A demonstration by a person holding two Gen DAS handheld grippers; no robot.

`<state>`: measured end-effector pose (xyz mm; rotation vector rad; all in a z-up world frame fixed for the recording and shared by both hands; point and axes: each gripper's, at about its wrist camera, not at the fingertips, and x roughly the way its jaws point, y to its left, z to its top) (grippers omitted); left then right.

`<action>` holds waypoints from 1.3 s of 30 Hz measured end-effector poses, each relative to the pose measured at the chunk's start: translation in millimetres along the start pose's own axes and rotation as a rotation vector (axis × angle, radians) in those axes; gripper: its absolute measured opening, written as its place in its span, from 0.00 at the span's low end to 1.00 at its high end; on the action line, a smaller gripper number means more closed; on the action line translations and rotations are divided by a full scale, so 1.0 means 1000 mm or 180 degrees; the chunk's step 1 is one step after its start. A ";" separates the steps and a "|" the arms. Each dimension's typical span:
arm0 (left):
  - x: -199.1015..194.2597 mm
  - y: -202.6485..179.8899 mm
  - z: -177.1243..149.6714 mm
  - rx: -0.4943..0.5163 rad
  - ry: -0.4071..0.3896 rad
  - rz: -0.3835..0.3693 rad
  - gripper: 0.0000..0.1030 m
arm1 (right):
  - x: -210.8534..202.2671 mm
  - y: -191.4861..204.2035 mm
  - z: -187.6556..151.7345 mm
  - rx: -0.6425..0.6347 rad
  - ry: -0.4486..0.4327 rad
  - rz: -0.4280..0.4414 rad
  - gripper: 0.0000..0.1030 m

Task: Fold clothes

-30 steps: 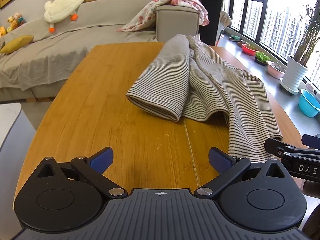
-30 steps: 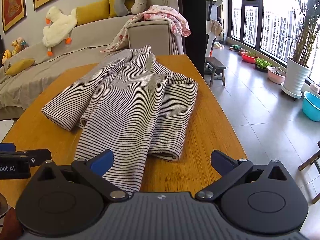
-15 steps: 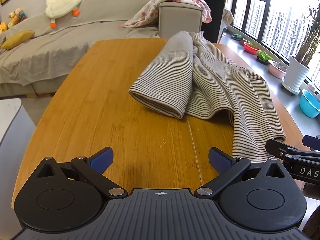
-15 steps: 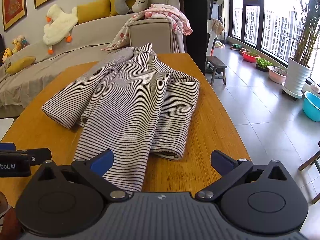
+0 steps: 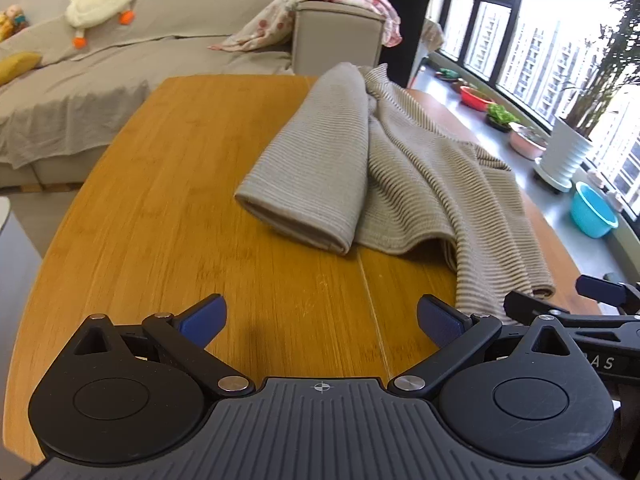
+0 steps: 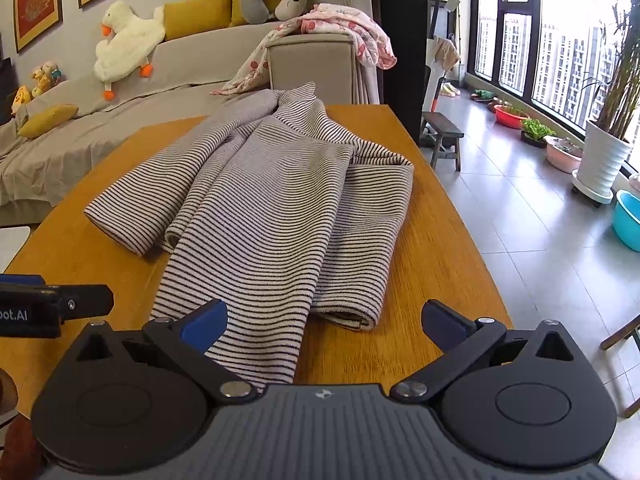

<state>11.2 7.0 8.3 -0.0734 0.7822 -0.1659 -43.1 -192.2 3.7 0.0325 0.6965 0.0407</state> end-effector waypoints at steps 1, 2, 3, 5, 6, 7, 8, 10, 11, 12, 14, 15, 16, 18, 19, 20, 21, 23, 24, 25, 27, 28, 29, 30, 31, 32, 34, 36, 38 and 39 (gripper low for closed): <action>0.001 0.004 0.009 0.0014 -0.0055 -0.0077 1.00 | 0.000 0.000 0.002 -0.0024 -0.0034 0.0004 1.00; 0.002 0.009 0.019 0.0024 -0.0110 -0.0158 1.00 | -0.001 -0.001 0.006 -0.0052 -0.0099 0.0015 1.00; 0.007 0.014 0.030 0.0002 -0.0168 -0.0249 1.00 | 0.000 -0.003 0.011 -0.0082 -0.0179 0.0046 1.00; 0.021 0.023 0.054 -0.0072 -0.0304 -0.0446 1.00 | 0.006 -0.009 0.026 -0.0093 -0.0329 0.0124 1.00; 0.032 0.026 0.066 -0.0071 -0.0343 -0.0558 1.00 | 0.013 -0.012 0.035 -0.0060 -0.0401 0.0171 1.00; 0.045 0.028 0.078 -0.0058 -0.0373 -0.0674 1.00 | 0.021 -0.016 0.044 -0.0006 -0.0457 0.0215 1.00; 0.057 0.028 0.088 -0.0006 -0.0357 -0.0732 1.00 | 0.031 -0.019 0.053 0.0056 -0.0507 0.0273 1.00; 0.081 0.027 0.107 0.0119 -0.0300 -0.0815 1.00 | 0.051 -0.025 0.073 0.0173 -0.0616 0.0402 1.00; 0.092 0.026 0.115 0.0149 -0.0266 -0.0808 1.00 | 0.061 -0.026 0.082 0.0223 -0.0678 0.0472 1.00; 0.102 0.026 0.122 0.0132 -0.0226 -0.0777 1.00 | 0.072 -0.026 0.092 0.0276 -0.0734 0.0541 1.00; 0.122 0.032 0.133 0.0071 -0.0132 -0.0852 1.00 | 0.093 -0.024 0.108 0.0428 -0.0813 0.0712 1.00; 0.130 0.035 0.135 0.0030 -0.0053 -0.0879 1.00 | 0.102 -0.024 0.115 0.0538 -0.0829 0.0823 1.00; 0.138 0.038 0.137 -0.0014 0.0032 -0.0896 1.00 | 0.114 -0.026 0.118 0.0677 -0.0846 0.0996 1.00; 0.153 0.043 0.140 -0.0102 0.0202 -0.0930 1.00 | 0.136 -0.028 0.117 0.0879 -0.0796 0.1182 1.00; 0.157 0.045 0.141 -0.0111 0.0271 -0.0959 1.00 | 0.148 -0.029 0.114 0.0989 -0.0731 0.1254 1.00; 0.161 0.046 0.142 -0.0109 0.0335 -0.0990 1.00 | 0.157 -0.030 0.110 0.1077 -0.0643 0.1331 1.00; 0.165 0.047 0.142 -0.0108 0.0399 -0.1022 1.00 | 0.162 -0.033 0.108 0.1135 -0.0564 0.1445 1.00; 0.172 0.046 0.143 -0.0063 0.0508 -0.1000 0.79 | 0.168 -0.042 0.104 0.1244 -0.0572 0.1705 1.00; 0.174 0.044 0.144 -0.0007 0.0548 -0.0922 0.66 | 0.175 -0.046 0.104 0.1302 -0.0492 0.1814 1.00; 0.174 0.042 0.144 0.0053 0.0559 -0.0865 0.58 | 0.182 -0.049 0.105 0.1357 -0.0390 0.1914 1.00; 0.171 0.040 0.144 0.0177 0.0549 -0.0781 0.42 | 0.190 -0.053 0.105 0.1435 -0.0275 0.2072 1.00; 0.165 0.041 0.143 0.0229 0.0514 -0.0739 0.28 | 0.190 -0.051 0.104 0.1392 -0.0256 0.2114 1.00; 0.158 0.043 0.143 0.0276 0.0474 -0.0693 0.20 | 0.189 -0.049 0.103 0.1335 -0.0230 0.2155 1.00; 0.150 0.044 0.142 0.0324 0.0435 -0.0647 0.19 | 0.187 -0.045 0.102 0.1243 -0.0181 0.2225 1.00; 0.141 0.051 0.142 0.0322 0.0385 -0.0577 0.16 | 0.184 -0.041 0.100 0.1136 -0.0120 0.2308 1.00; 0.131 0.059 0.143 0.0306 0.0334 -0.0500 0.16 | 0.180 -0.037 0.098 0.1030 -0.0061 0.2375 1.00; 0.109 0.085 0.151 0.0278 0.0161 -0.0204 0.15 | 0.168 -0.032 0.090 0.0838 0.0061 0.2536 1.00; 0.088 0.117 0.165 0.0201 -0.0003 0.0135 0.15 | 0.152 -0.032 0.080 0.0671 0.0149 0.2658 1.00; 0.076 0.145 0.179 0.0124 -0.0159 0.0438 0.14 | 0.137 -0.031 0.072 0.0514 0.0219 0.2724 1.00; 0.074 0.156 0.186 0.0114 -0.0223 0.0553 0.14 | 0.129 -0.031 0.070 0.0443 0.0247 0.2713 1.00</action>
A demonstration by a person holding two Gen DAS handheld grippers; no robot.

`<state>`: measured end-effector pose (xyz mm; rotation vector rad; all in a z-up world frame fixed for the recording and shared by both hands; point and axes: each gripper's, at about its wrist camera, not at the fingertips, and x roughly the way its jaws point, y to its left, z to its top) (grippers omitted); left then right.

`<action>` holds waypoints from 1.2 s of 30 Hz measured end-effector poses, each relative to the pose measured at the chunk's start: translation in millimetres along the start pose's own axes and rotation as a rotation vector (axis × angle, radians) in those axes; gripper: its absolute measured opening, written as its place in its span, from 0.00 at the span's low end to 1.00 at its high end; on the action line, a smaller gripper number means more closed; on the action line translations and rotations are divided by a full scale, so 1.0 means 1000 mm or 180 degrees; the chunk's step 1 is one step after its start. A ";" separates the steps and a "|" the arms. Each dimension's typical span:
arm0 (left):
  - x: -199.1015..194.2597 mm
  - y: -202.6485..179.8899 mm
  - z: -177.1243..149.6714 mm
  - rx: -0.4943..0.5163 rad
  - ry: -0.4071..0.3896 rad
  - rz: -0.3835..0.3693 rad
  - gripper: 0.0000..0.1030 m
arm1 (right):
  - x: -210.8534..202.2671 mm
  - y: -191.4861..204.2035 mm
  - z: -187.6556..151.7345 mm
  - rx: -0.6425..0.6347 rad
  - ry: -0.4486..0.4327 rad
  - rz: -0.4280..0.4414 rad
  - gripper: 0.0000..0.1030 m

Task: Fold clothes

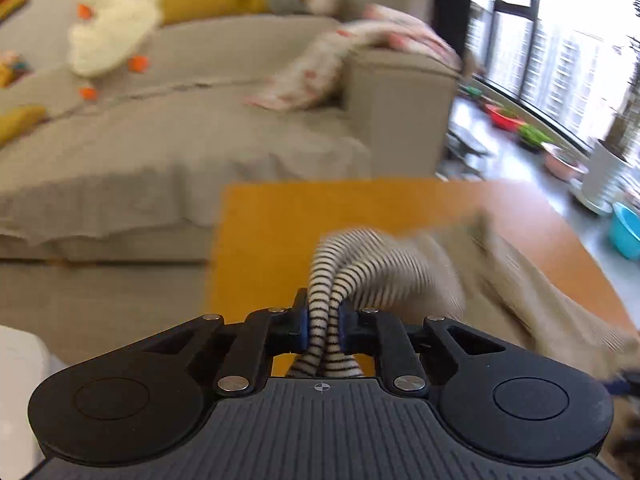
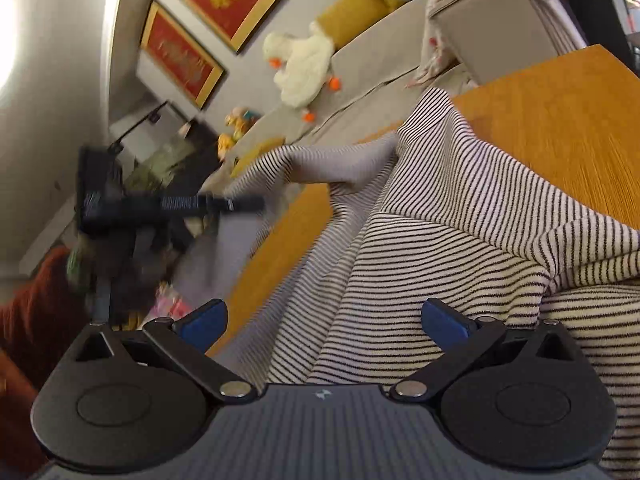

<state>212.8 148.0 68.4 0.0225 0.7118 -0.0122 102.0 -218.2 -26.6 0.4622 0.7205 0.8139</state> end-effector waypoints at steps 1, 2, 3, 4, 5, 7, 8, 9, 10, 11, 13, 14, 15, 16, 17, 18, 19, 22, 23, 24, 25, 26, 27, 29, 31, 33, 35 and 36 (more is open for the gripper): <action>0.002 0.007 0.005 -0.0011 -0.0026 0.0061 0.15 | -0.003 0.005 -0.002 -0.0046 0.0052 -0.0024 1.00; 0.005 0.008 0.006 -0.0038 -0.0022 0.0035 0.15 | -0.003 0.012 -0.002 -0.0091 0.0109 -0.0061 1.00; 0.007 0.008 0.007 -0.0069 -0.0012 -0.0013 0.15 | -0.002 0.018 -0.002 -0.0135 0.0175 -0.0112 1.00; 0.010 0.008 0.008 -0.0100 -0.0002 -0.0061 0.16 | -0.001 0.025 -0.002 -0.0178 0.0243 -0.0166 1.00; 0.012 0.008 0.009 -0.0131 0.0007 -0.0109 0.19 | 0.001 0.032 -0.003 -0.0226 0.0321 -0.0239 1.00; 0.007 0.005 0.006 -0.0235 -0.0007 -0.0276 0.31 | 0.011 0.050 -0.003 -0.0428 0.0511 -0.0442 1.00; 0.000 0.003 0.003 -0.0304 0.0012 -0.0395 0.49 | 0.017 0.060 -0.002 -0.0601 0.0637 -0.0572 1.00; -0.008 0.001 0.000 -0.0376 0.0039 -0.0519 0.62 | 0.025 0.070 0.000 -0.0778 0.0773 -0.0702 1.00; -0.016 -0.001 -0.002 -0.0447 0.0067 -0.0644 0.81 | 0.028 0.077 0.001 -0.0883 0.0887 -0.0808 1.00; -0.026 -0.003 -0.005 -0.0475 0.0114 -0.0756 0.86 | 0.030 0.084 0.002 -0.0908 0.0993 -0.0920 1.00; -0.054 -0.010 -0.012 -0.0390 0.0154 -0.0999 0.94 | 0.025 0.094 0.011 -0.0870 0.1035 -0.1110 1.00; -0.068 -0.013 -0.017 -0.0354 0.0107 -0.1095 0.97 | 0.021 0.101 0.017 -0.0947 0.0941 -0.1259 1.00; -0.078 -0.017 -0.023 -0.0320 -0.0033 -0.1195 0.99 | 0.017 0.109 0.021 -0.1111 0.0781 -0.1453 1.00; -0.087 -0.022 -0.029 -0.0284 -0.0194 -0.1297 1.00 | 0.016 0.116 0.024 -0.1286 0.0611 -0.1631 1.00; -0.089 -0.030 -0.035 -0.0340 -0.0367 -0.1355 1.00 | 0.020 0.119 0.025 -0.1398 0.0493 -0.1761 1.00; -0.085 -0.039 -0.042 -0.0493 -0.0496 -0.1437 1.00 | 0.026 0.122 0.026 -0.1493 0.0389 -0.1880 0.98; -0.078 -0.047 -0.050 -0.0667 -0.0612 -0.1529 1.00 | 0.033 0.122 0.025 -0.1537 0.0346 -0.1929 0.89; -0.034 -0.073 -0.078 -0.0983 -0.0543 -0.1655 1.00 | 0.057 0.116 0.015 -0.1698 0.0466 -0.2096 0.68; -0.020 -0.078 -0.085 -0.1007 -0.0436 -0.1630 1.00 | 0.062 0.114 0.013 -0.1723 0.0511 -0.2138 0.64; -0.006 -0.084 -0.093 -0.1030 -0.0328 -0.1606 1.00 | 0.067 0.111 0.011 -0.1744 0.0553 -0.2171 0.63; 0.001 -0.085 -0.097 -0.1030 -0.0317 -0.1592 1.00 | 0.069 0.115 0.007 -0.1877 0.0549 -0.2192 0.60; 0.005 -0.086 -0.100 -0.1022 -0.0333 -0.1582 1.00 | 0.078 0.121 0.004 -0.2136 0.0533 -0.2236 0.55; 0.006 -0.084 -0.103 -0.1007 -0.0376 -0.1594 1.00 | 0.080 0.127 0.001 -0.2330 0.0497 -0.2261 0.54; 0.004 -0.080 -0.107 -0.0965 -0.0468 -0.1584 1.00 | 0.077 0.140 -0.005 -0.2500 0.0474 -0.2171 0.54; 0.000 -0.077 -0.111 -0.0909 -0.0550 -0.1497 1.00 | 0.075 0.150 -0.006 -0.2481 0.0525 -0.2048 0.54; 0.001 -0.080 -0.117 -0.0801 -0.0553 -0.1326 1.00 | 0.080 0.148 -0.012 -0.2682 0.0582 -0.2166 0.54; -0.003 -0.080 -0.123 -0.0781 -0.0564 -0.1247 1.00 | 0.087 0.132 -0.016 -0.2875 0.0662 -0.2381 0.54; -0.005 -0.081 -0.123 -0.0729 -0.0608 -0.1221 1.00 | 0.086 0.125 -0.016 -0.3010 0.0624 -0.2431 0.54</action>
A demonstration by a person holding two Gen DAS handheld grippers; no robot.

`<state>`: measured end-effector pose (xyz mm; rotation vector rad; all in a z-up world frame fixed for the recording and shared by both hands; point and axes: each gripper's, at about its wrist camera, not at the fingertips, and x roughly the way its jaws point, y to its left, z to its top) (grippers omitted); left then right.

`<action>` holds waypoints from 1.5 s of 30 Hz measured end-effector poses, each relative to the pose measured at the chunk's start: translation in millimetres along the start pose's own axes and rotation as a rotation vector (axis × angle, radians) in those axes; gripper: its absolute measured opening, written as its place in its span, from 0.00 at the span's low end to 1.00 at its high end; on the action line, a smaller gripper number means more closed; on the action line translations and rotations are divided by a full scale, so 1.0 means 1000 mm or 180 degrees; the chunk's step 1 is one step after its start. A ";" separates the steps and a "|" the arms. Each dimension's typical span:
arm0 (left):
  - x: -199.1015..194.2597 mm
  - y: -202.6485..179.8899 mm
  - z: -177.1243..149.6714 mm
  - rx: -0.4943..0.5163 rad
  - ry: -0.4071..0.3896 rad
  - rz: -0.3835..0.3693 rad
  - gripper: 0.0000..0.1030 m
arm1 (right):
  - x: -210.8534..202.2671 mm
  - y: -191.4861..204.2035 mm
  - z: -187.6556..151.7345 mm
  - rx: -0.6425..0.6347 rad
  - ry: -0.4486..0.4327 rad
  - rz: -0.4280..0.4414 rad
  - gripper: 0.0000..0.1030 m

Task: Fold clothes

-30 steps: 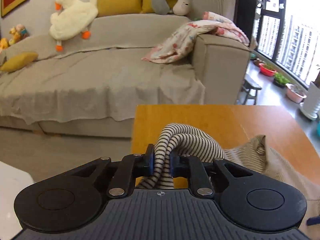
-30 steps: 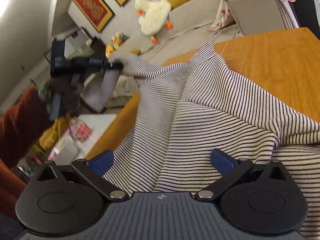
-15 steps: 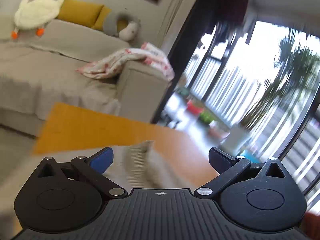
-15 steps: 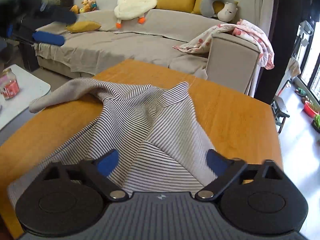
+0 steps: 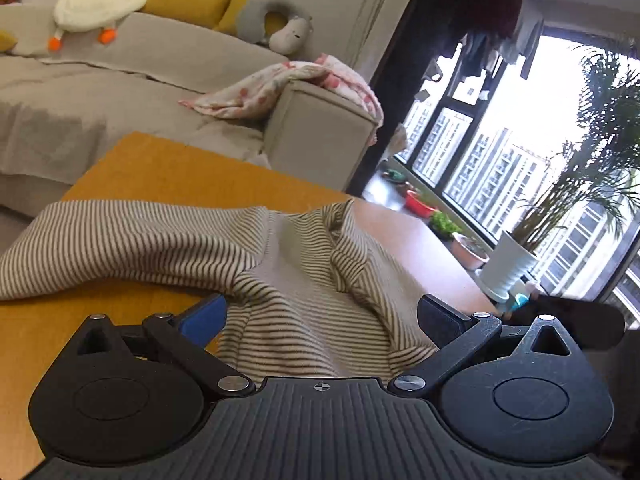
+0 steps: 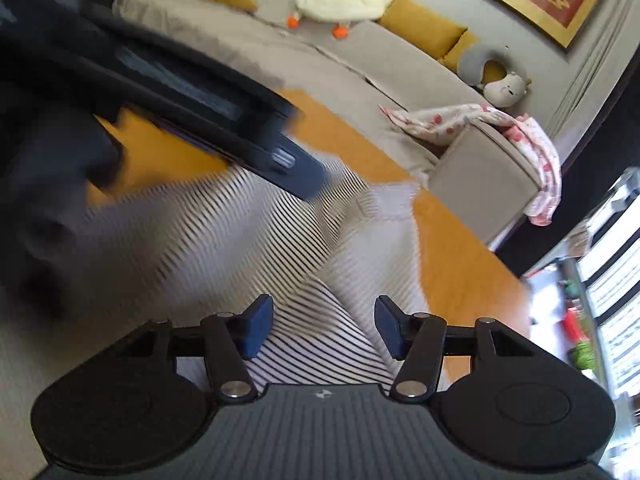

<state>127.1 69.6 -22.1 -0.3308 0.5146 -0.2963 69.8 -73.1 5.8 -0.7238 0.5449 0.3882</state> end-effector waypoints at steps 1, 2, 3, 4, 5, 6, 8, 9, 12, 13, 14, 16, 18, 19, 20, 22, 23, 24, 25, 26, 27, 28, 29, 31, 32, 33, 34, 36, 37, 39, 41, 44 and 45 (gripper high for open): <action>-0.001 -0.003 0.000 0.0074 -0.0027 0.0024 1.00 | 0.004 -0.003 -0.004 -0.0177 -0.0024 -0.0109 0.54; -0.001 -0.006 -0.001 0.0156 -0.0039 0.0067 1.00 | 0.008 -0.007 -0.008 -0.0377 -0.0041 -0.0244 0.54; 0.000 -0.009 -0.001 0.0227 -0.0030 0.0093 1.00 | 0.019 -0.010 -0.011 -0.0548 -0.0056 -0.0365 0.54; 0.002 -0.012 -0.001 0.0297 -0.0005 0.0105 1.00 | 0.028 -0.015 -0.014 -0.0700 -0.0079 -0.0481 0.55; 0.003 -0.015 -0.002 0.0363 0.0001 0.0130 1.00 | 0.037 -0.022 -0.016 -0.0849 -0.0104 -0.0597 0.55; 0.005 -0.018 -0.002 0.0429 0.0000 0.0159 1.00 | 0.047 -0.029 -0.016 -0.0954 -0.0125 -0.0759 0.55; 0.006 -0.023 -0.005 0.0531 -0.0011 0.0196 1.00 | 0.069 -0.046 -0.014 -0.1103 -0.0156 -0.1144 0.52; 0.008 -0.025 -0.004 0.0570 -0.0003 0.0220 1.00 | 0.084 -0.062 -0.010 -0.1071 -0.0103 -0.1328 0.52; 0.018 -0.026 -0.003 0.0610 0.0045 0.0309 1.00 | 0.116 -0.112 0.001 -0.0584 0.0112 -0.1493 0.40; 0.020 -0.025 -0.001 0.0582 0.0063 0.0332 1.00 | 0.122 -0.129 0.004 -0.0348 0.0184 -0.1466 0.40; 0.021 -0.024 0.000 0.0554 0.0081 0.0356 1.00 | 0.114 -0.140 0.007 -0.0069 0.0144 -0.1317 0.40; 0.026 -0.019 0.002 0.0471 0.0122 0.0359 1.00 | 0.089 -0.156 0.013 0.0510 0.0001 -0.0950 0.40; 0.032 -0.011 0.006 0.0363 0.0162 0.0364 1.00 | 0.061 -0.155 0.007 0.0921 -0.0050 -0.0488 0.40; 0.035 -0.007 0.008 0.0310 0.0166 0.0374 1.00 | 0.047 -0.154 0.003 0.1115 -0.0071 -0.0250 0.40; 0.038 -0.004 0.010 0.0245 0.0168 0.0402 1.00 | 0.040 -0.150 -0.001 0.1308 -0.0035 -0.0026 0.40; 0.043 0.004 0.014 0.0110 0.0214 0.0433 1.00 | 0.013 -0.133 -0.017 0.1438 0.0001 0.0221 0.41; 0.046 0.008 0.015 0.0041 0.0242 0.0425 1.00 | -0.001 -0.123 -0.025 0.1488 0.0015 0.0333 0.41; 0.047 0.011 0.016 -0.0016 0.0248 0.0419 1.00 | -0.016 -0.114 -0.033 0.1537 0.0029 0.0445 0.41; 0.048 0.013 0.016 -0.0067 0.0247 0.0414 1.00 | -0.030 -0.104 -0.042 0.1585 0.0044 0.0557 0.41; 0.048 0.015 0.017 -0.0083 0.0237 0.0396 1.00 | -0.045 -0.095 -0.050 0.1634 0.0058 0.0670 0.41; 0.048 0.016 0.017 -0.0089 0.0225 0.0375 1.00 | -0.061 -0.091 -0.060 0.1690 0.0057 0.0709 0.41; 0.049 0.016 0.017 -0.0088 0.0217 0.0361 1.00 | -0.080 -0.086 -0.070 0.1620 0.0059 0.0675 0.41; 0.049 0.016 0.017 -0.0085 0.0211 0.0349 1.00 | -0.097 -0.077 -0.077 0.1455 0.0082 0.0603 0.41; 0.049 0.015 0.017 -0.0085 0.0222 0.0340 1.00 | -0.125 -0.053 -0.086 0.1050 0.0199 0.0612 0.41; 0.047 0.014 0.018 -0.0097 0.0229 0.0340 1.00 | -0.135 -0.041 -0.086 0.0914 0.0241 0.0706 0.41; 0.045 0.014 0.018 -0.0112 0.0235 0.0341 1.00 | -0.141 -0.030 -0.086 0.0788 0.0266 0.0810 0.41; 0.042 0.012 0.018 -0.0126 0.0242 0.0321 1.00 | -0.144 -0.020 -0.084 0.0659 0.0284 0.0880 0.40; 0.030 0.008 0.015 -0.0133 0.0290 0.0192 1.00 | -0.135 -0.004 -0.082 0.0437 0.0321 0.0796 0.40; 0.024 0.004 0.012 -0.0113 0.0341 0.0090 1.00 | -0.129 -0.001 -0.084 0.0379 0.0361 0.0682 0.38; 0.013 -0.004 0.006 -0.0060 0.0454 -0.0120 1.00 | -0.120 -0.007 -0.087 0.0461 0.0394 0.0538 0.20; 0.006 -0.013 -0.001 0.0055 0.0571 -0.0226 1.00 | -0.120 -0.026 -0.087 0.0783 0.0338 0.0460 0.04; 0.001 -0.019 -0.007 0.0120 0.0878 -0.0399 1.00 | -0.127 -0.062 -0.080 0.1475 0.0090 0.0554 0.04; 0.001 -0.020 -0.008 0.0107 0.1045 -0.0489 1.00 | -0.129 -0.076 -0.075 0.1639 -0.0037 0.0580 0.04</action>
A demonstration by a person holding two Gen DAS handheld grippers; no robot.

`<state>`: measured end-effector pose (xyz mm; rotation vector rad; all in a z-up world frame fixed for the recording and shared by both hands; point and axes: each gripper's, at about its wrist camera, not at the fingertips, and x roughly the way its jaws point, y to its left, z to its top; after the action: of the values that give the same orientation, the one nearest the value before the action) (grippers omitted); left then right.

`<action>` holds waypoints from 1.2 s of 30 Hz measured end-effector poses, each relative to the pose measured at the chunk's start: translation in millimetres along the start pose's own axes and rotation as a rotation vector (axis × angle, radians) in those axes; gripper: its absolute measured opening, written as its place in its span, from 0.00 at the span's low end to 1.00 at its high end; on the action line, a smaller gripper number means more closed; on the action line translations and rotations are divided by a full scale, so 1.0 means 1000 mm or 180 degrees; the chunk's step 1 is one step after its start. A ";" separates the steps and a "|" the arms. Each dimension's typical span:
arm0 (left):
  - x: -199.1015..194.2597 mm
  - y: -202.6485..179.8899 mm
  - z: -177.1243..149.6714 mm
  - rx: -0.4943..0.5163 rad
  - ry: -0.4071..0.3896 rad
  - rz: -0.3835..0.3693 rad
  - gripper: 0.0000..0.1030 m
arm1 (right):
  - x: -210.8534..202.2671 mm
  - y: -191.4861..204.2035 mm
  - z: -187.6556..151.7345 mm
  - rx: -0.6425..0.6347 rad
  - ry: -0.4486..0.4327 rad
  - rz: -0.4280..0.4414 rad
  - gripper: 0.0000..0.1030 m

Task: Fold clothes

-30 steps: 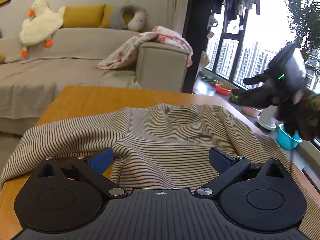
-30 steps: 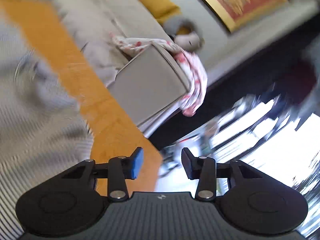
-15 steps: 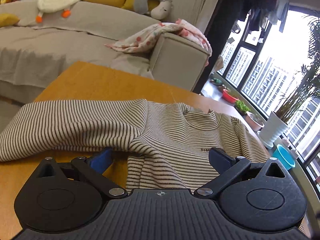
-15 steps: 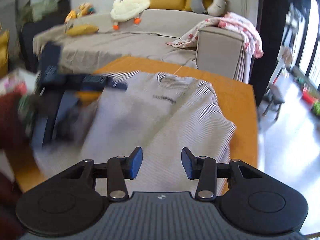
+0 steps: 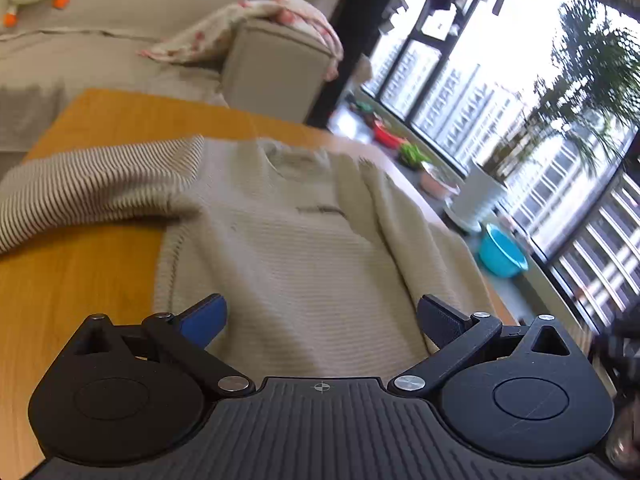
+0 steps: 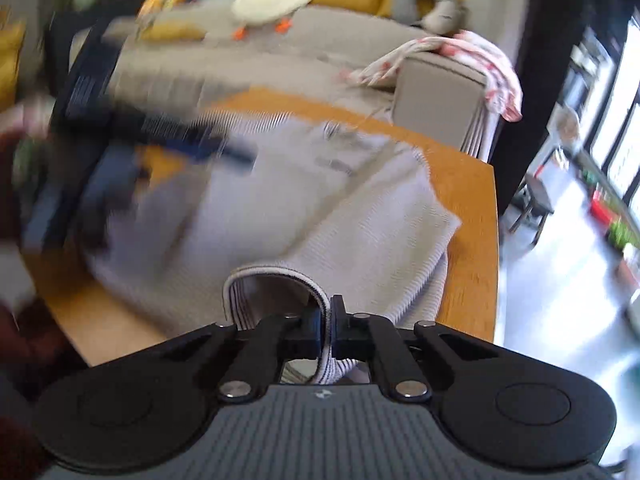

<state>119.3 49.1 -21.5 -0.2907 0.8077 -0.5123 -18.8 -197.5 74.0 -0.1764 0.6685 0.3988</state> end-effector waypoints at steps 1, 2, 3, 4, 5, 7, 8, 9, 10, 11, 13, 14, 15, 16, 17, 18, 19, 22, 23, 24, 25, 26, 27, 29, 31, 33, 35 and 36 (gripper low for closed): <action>0.001 -0.001 -0.001 -0.0010 0.0164 -0.0095 1.00 | -0.005 -0.009 0.012 0.0118 -0.0153 0.0015 0.04; 0.001 -0.002 -0.003 -0.0020 0.0328 -0.0189 1.00 | -0.011 -0.022 0.025 0.0249 -0.0317 0.0000 0.04; 0.004 -0.004 -0.006 0.0003 0.0503 -0.0303 1.00 | -0.021 -0.039 0.041 0.0409 -0.0519 -0.0042 0.04; 0.004 -0.009 -0.010 0.0089 0.0573 -0.0356 1.00 | -0.031 -0.057 0.055 0.0582 -0.0727 -0.0107 0.03; 0.004 -0.015 -0.015 0.0191 0.0608 -0.0388 1.00 | -0.041 -0.076 0.067 0.0750 -0.0917 -0.0174 0.03; 0.004 -0.026 -0.023 0.0336 0.0664 -0.0447 1.00 | -0.058 -0.110 0.089 0.1068 -0.1244 -0.0281 0.03; 0.004 -0.029 -0.024 0.0346 0.0666 -0.0471 1.00 | -0.062 -0.123 0.098 0.1199 -0.1339 -0.0298 0.03; 0.002 -0.032 -0.024 0.0354 0.0665 -0.0505 1.00 | -0.063 -0.132 0.105 0.1314 -0.1397 -0.0306 0.03; 0.000 -0.033 -0.024 0.0374 0.0640 -0.0523 1.00 | -0.061 -0.140 0.112 0.1431 -0.1433 -0.0295 0.03; -0.005 -0.035 -0.023 0.0426 0.0564 -0.0496 1.00 | -0.056 -0.148 0.118 0.1568 -0.1460 -0.0260 0.03; -0.017 -0.034 -0.018 0.0542 0.0347 -0.0348 1.00 | -0.044 -0.155 0.131 0.1782 -0.1506 -0.0143 0.03; -0.023 -0.032 -0.015 0.0580 0.0232 -0.0266 1.00 | -0.037 -0.157 0.138 0.1862 -0.1528 -0.0078 0.03; -0.030 -0.028 -0.012 0.0567 0.0136 -0.0210 1.00 | -0.031 -0.155 0.146 0.1906 -0.1535 -0.0020 0.03; -0.033 -0.022 -0.009 0.0513 0.0070 -0.0175 1.00 | -0.021 -0.152 0.157 0.1911 -0.1520 0.0045 0.03; -0.036 -0.017 -0.005 0.0440 0.0017 -0.0146 1.00 | -0.011 -0.148 0.167 0.1908 -0.1500 0.0113 0.03; -0.037 -0.012 -0.002 0.0378 -0.0035 -0.0136 1.00 | 0.000 -0.141 0.179 0.1882 -0.1457 0.0162 0.03; -0.038 -0.008 0.002 0.0328 -0.0088 -0.0136 1.00 | 0.011 -0.133 0.190 0.1848 -0.1407 0.0205 0.03; -0.038 0.006 0.015 0.0051 -0.0178 -0.0250 1.00 | 0.049 -0.104 0.215 0.1757 -0.1195 0.0338 0.04; -0.039 0.012 0.019 -0.0082 -0.0179 -0.0348 1.00 | 0.059 -0.094 0.219 0.1733 -0.1112 0.0396 0.04; -0.040 0.017 0.021 -0.0205 -0.0172 -0.0493 1.00 | 0.066 -0.085 0.220 0.1674 -0.1042 0.0449 0.04; -0.041 0.023 0.020 -0.0304 -0.0165 -0.0647 1.00 | 0.069 -0.073 0.217 0.1569 -0.0989 0.0495 0.04; -0.042 0.029 0.019 -0.0416 -0.0161 -0.0819 1.00 | 0.068 -0.065 0.212 0.1474 -0.0938 0.0541 0.05; -0.043 0.034 0.019 -0.0532 -0.0160 -0.0963 1.00 | 0.067 -0.058 0.207 0.1385 -0.0887 0.0588 0.06; -0.044 0.041 0.018 -0.0741 -0.0155 -0.1230 1.00 | 0.063 -0.047 0.196 0.1243 -0.0805 0.0661 0.25; -0.045 0.044 0.019 -0.0827 -0.0156 -0.1293 1.00 | 0.054 -0.043 0.184 0.1155 -0.0798 0.0671 0.49; -0.046 0.047 0.019 -0.0902 -0.0130 -0.1283 1.00 | 0.044 -0.046 0.172 0.1079 -0.0855 0.0604 0.57; -0.046 0.051 0.018 -0.0979 -0.0057 -0.1198 1.00 | 0.036 -0.049 0.161 0.1028 -0.0872 0.0527 0.58; -0.047 0.054 0.016 -0.1047 -0.0026 -0.1144 1.00 | 0.035 -0.051 0.154 0.0960 -0.0859 0.0458 0.59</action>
<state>121.6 120.7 -6.3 -0.7503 0.8352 -0.7131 114.3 -189.6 173.0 0.2106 0.4684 0.4451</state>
